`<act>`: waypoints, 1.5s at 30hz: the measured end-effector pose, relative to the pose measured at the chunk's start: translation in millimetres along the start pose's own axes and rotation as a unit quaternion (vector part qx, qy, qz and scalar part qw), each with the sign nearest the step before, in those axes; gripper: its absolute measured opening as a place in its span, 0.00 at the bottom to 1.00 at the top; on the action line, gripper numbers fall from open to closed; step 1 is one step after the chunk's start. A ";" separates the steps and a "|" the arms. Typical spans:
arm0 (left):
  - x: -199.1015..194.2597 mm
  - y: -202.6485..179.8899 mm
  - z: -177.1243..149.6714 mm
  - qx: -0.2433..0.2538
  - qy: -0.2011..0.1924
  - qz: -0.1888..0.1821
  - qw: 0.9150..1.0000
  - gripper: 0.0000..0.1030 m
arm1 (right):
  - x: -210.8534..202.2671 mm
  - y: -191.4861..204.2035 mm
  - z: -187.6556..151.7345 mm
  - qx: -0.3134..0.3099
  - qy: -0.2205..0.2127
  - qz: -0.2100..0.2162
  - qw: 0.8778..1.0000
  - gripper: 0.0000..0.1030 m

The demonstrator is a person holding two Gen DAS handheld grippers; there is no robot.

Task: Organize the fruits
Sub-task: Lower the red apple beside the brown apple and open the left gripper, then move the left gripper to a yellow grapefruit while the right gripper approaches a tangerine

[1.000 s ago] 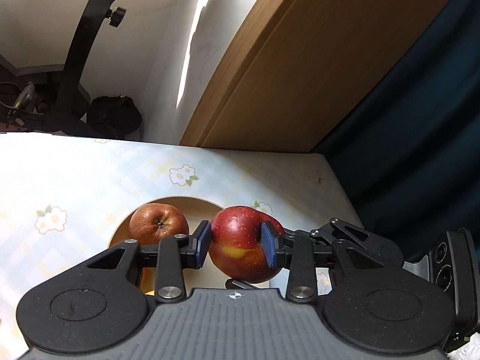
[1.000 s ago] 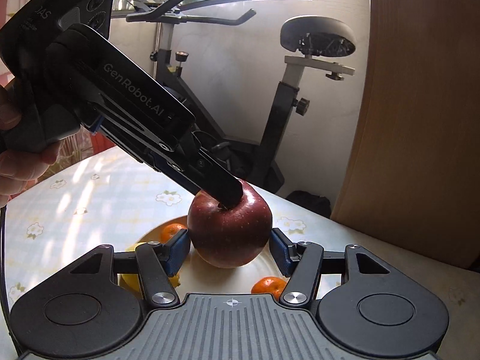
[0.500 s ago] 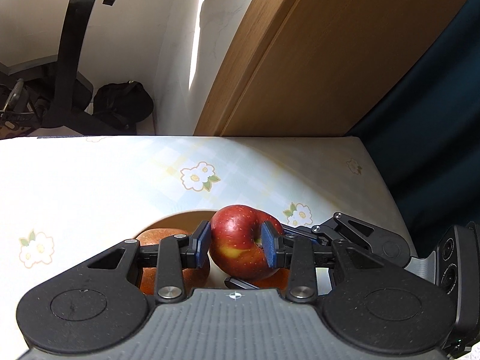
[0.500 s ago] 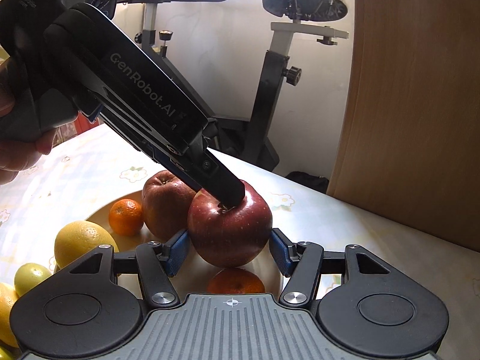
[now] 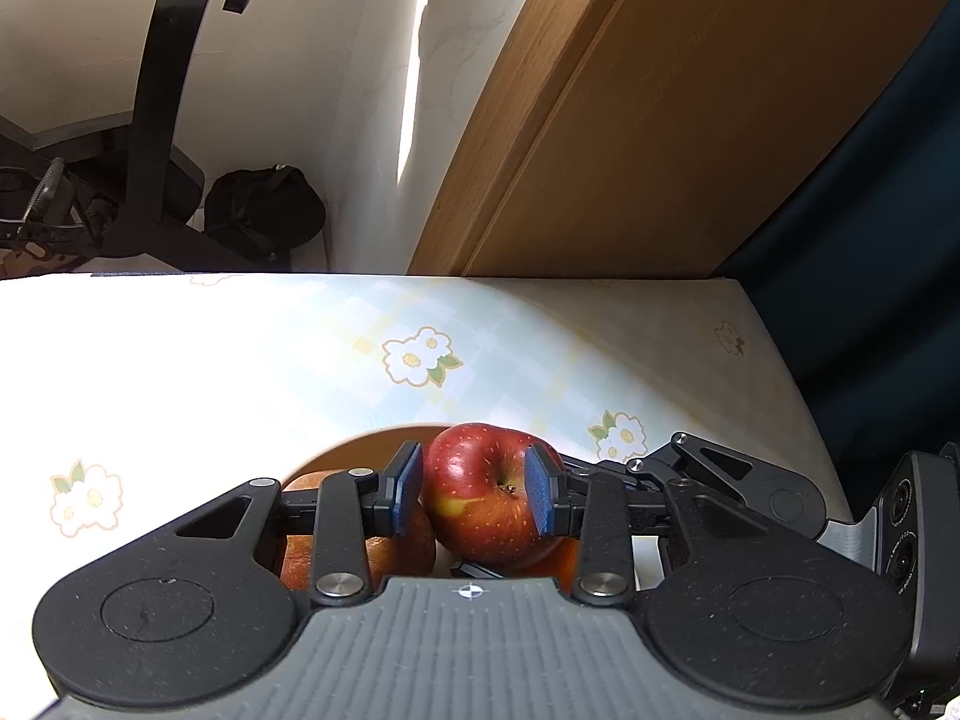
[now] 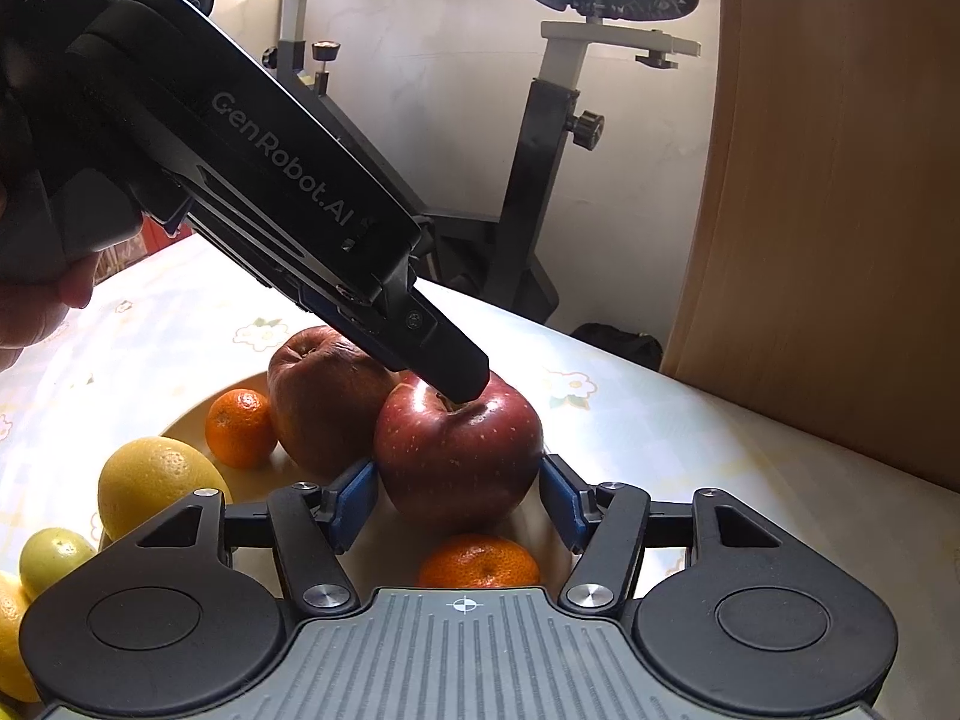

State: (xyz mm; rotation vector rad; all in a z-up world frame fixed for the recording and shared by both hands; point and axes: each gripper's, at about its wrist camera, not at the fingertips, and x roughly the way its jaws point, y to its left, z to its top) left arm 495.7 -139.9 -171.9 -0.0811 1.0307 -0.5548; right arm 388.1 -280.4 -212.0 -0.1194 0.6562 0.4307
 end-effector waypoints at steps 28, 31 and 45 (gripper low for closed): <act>-169.5 -4.4 -98.4 0.034 -0.113 0.062 0.991 0.41 | -150.6 51.8 -44.2 0.119 -0.111 -0.079 0.984 0.65; -179.1 -2.0 -111.9 0.033 -0.120 0.073 0.989 0.41 | -155.7 61.5 -58.1 0.128 -0.109 -0.080 0.983 0.64; -176.7 29.9 -186.6 -0.021 -0.103 0.091 0.990 0.41 | -171.0 84.8 -112.8 0.192 -0.076 -0.068 0.976 0.57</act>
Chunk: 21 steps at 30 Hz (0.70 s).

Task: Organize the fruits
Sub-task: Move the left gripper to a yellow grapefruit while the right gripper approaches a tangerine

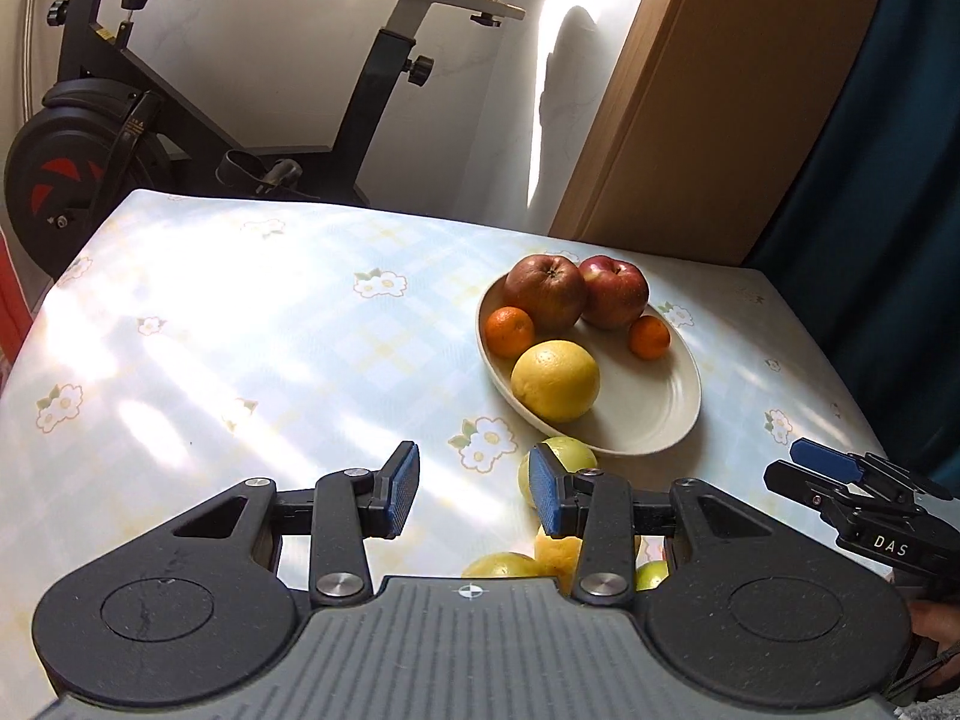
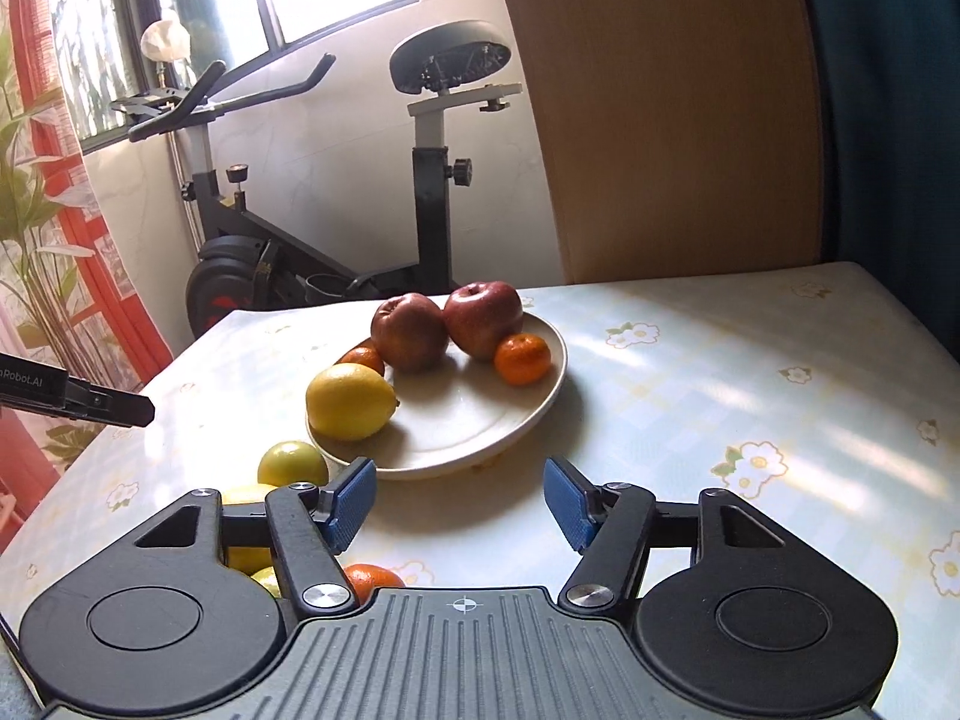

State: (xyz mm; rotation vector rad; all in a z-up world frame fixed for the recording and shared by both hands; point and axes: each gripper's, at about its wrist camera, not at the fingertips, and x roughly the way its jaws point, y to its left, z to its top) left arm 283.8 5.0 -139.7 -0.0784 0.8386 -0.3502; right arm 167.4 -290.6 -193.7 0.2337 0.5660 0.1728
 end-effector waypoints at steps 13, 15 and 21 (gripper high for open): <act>-9.8 -4.1 -30.4 -0.007 -0.020 0.013 1.000 0.49 | -5.1 -1.5 -14.7 0.014 0.034 0.005 0.999 0.47; -9.9 -6.5 -31.8 -0.004 -0.022 0.014 1.000 0.49 | -3.4 0.6 -15.0 0.012 0.040 0.013 0.999 0.43; -11.5 -10.9 -38.2 0.004 -0.023 0.012 1.000 0.49 | -1.2 7.6 -15.4 0.003 0.055 0.021 0.998 0.43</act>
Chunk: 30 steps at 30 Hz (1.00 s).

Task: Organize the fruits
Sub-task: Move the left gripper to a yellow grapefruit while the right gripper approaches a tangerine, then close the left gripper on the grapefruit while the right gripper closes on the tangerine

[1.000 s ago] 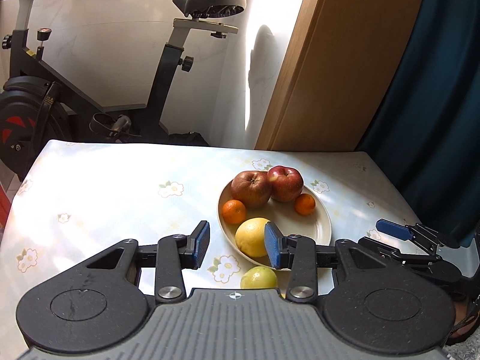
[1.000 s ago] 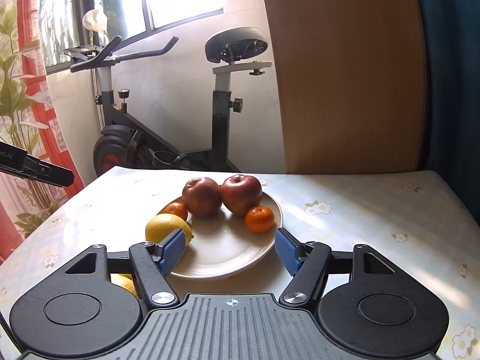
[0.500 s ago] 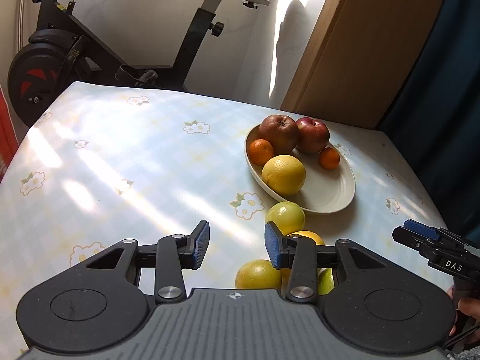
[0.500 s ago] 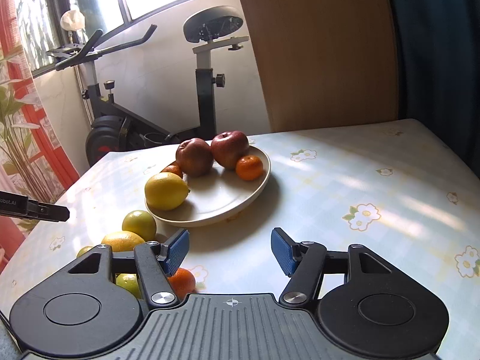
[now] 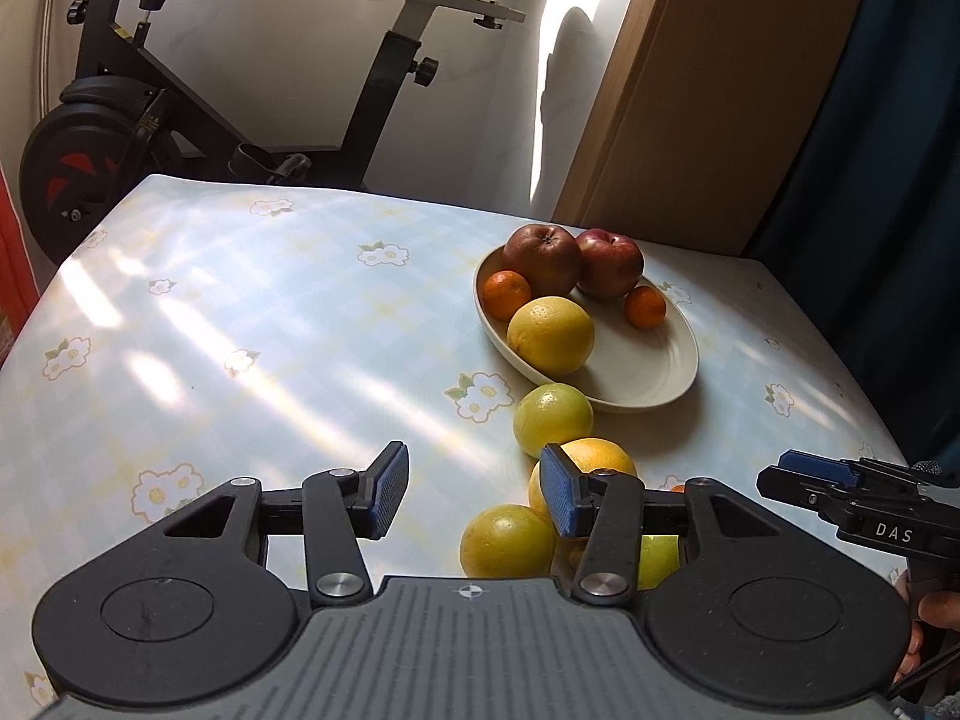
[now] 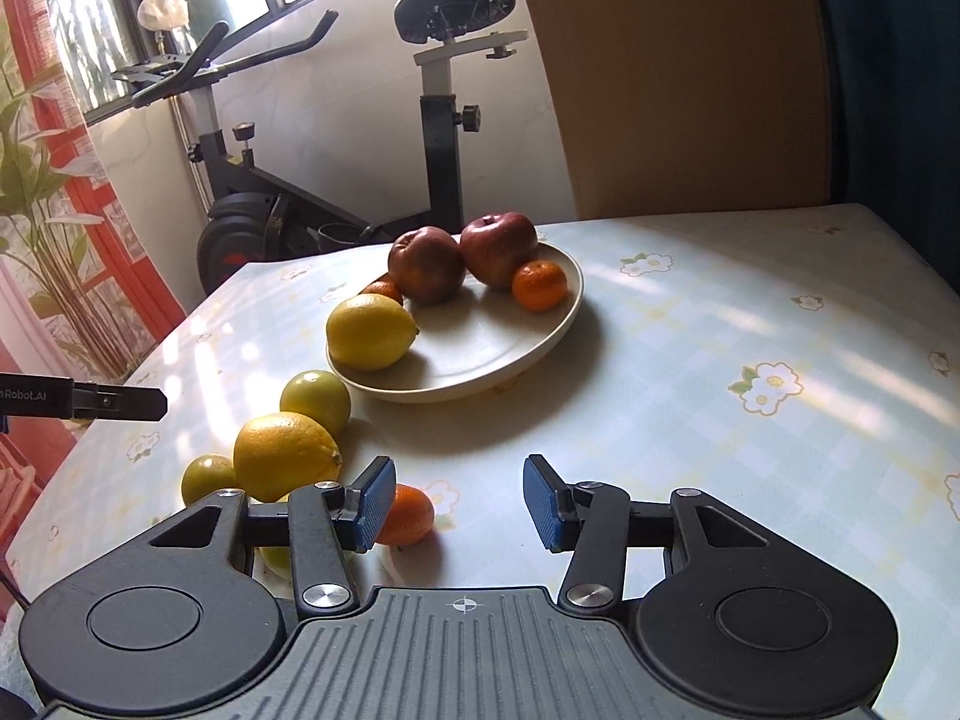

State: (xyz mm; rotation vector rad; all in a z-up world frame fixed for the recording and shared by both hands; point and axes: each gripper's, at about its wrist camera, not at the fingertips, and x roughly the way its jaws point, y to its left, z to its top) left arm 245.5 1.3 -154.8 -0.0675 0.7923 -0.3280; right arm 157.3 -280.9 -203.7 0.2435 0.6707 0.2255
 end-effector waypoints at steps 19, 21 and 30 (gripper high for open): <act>10.4 2.3 -10.4 -0.007 0.031 -0.021 0.999 0.49 | 43.9 7.4 8.4 0.037 0.098 0.053 0.993 0.40; 14.7 1.5 -12.5 -0.008 0.038 -0.026 0.999 0.49 | 44.9 4.7 7.6 0.048 0.101 0.055 0.992 0.39; 28.4 -3.2 -21.2 0.012 0.067 -0.034 0.997 0.50 | 45.1 1.2 4.9 0.060 0.101 0.057 0.991 0.29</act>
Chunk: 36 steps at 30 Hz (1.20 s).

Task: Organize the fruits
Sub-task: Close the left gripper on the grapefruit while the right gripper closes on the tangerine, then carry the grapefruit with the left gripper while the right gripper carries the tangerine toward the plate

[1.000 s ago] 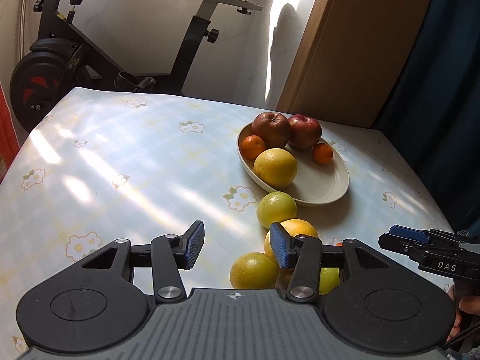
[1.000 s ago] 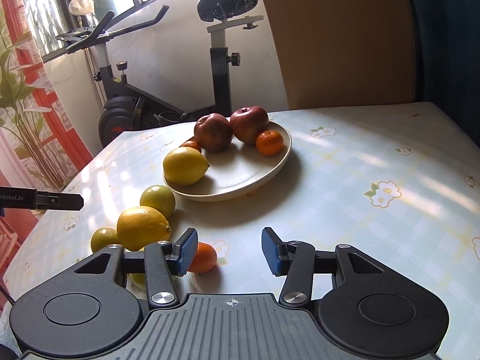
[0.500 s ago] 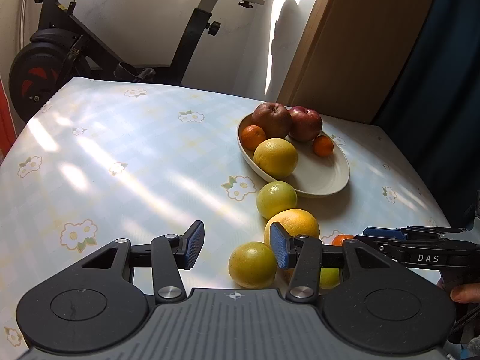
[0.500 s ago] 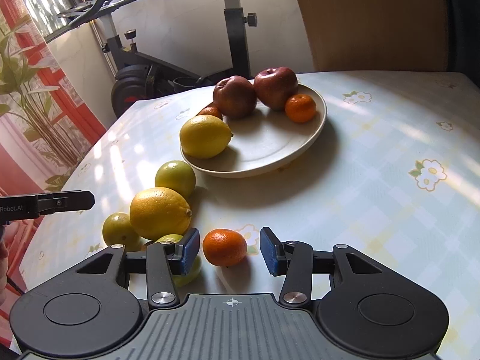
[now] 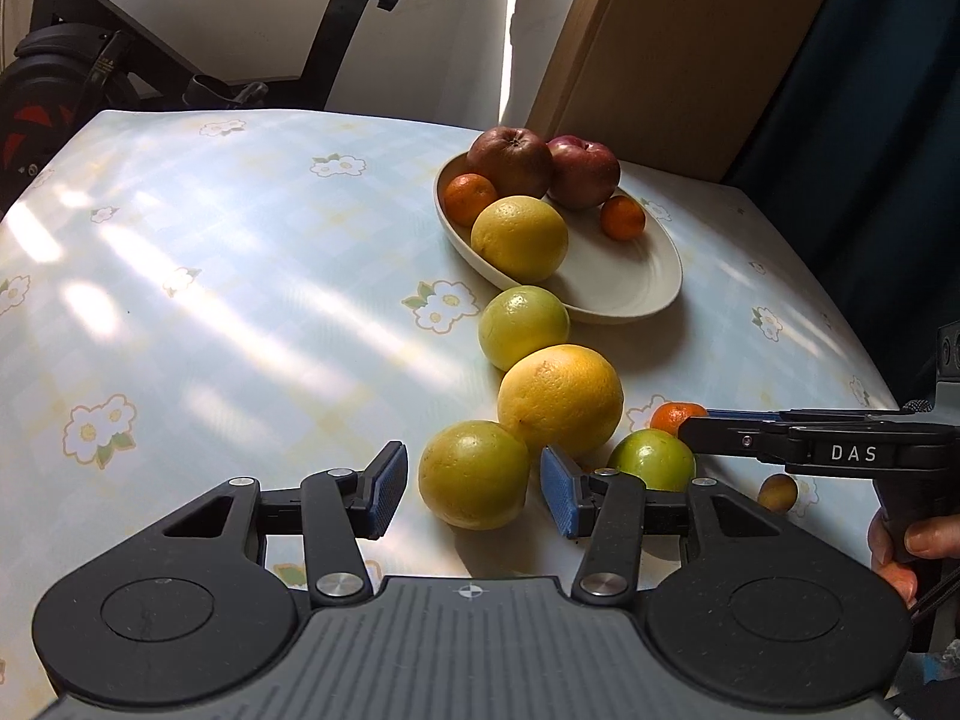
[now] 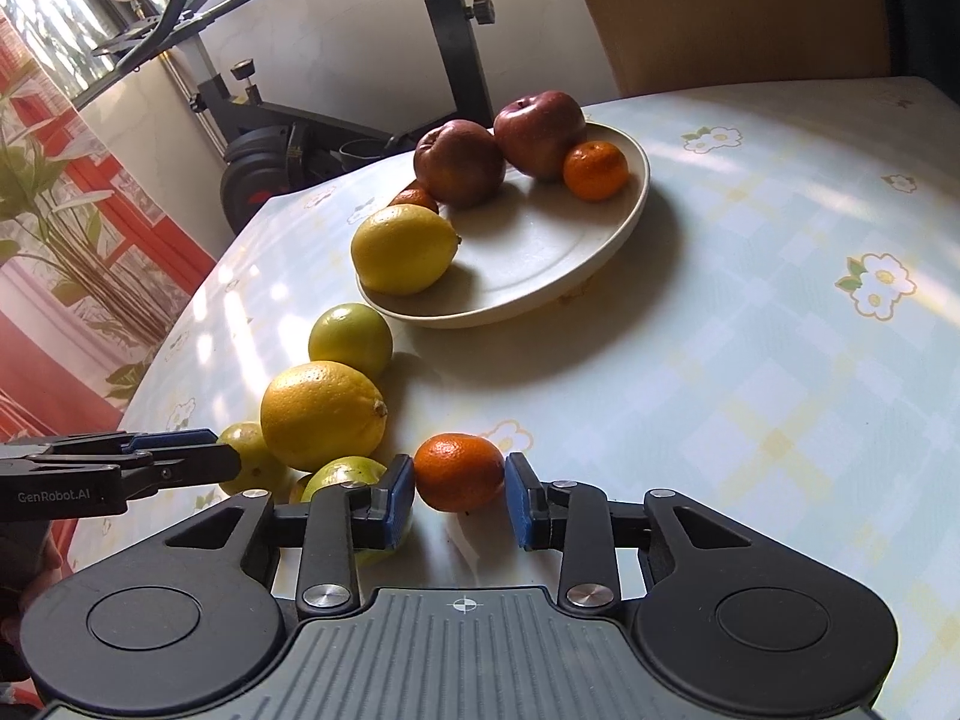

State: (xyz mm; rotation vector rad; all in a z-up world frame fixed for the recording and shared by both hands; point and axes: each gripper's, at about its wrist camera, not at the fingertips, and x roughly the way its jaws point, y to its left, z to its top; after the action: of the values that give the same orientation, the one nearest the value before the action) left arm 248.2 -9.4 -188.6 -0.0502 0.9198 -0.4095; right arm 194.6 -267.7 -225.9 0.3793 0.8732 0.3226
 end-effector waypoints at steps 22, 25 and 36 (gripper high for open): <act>23.6 -8.4 -1.6 0.045 0.022 0.011 0.999 0.46 | -8.3 -6.5 -3.7 0.009 -0.023 -0.004 1.000 0.28; 17.1 -6.8 1.1 0.037 0.012 0.007 0.999 0.46 | -10.7 -5.9 -2.0 0.004 -0.030 -0.005 1.000 0.27; -2.4 -1.3 33.4 0.016 -0.029 0.005 0.999 0.46 | -8.6 -6.7 2.3 -0.011 -0.022 0.001 1.000 0.28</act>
State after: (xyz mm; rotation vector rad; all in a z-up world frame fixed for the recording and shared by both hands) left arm 272.6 -14.1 -166.1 -0.0273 0.8549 -0.4107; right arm 191.9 -277.7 -221.8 0.3652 0.8254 0.3249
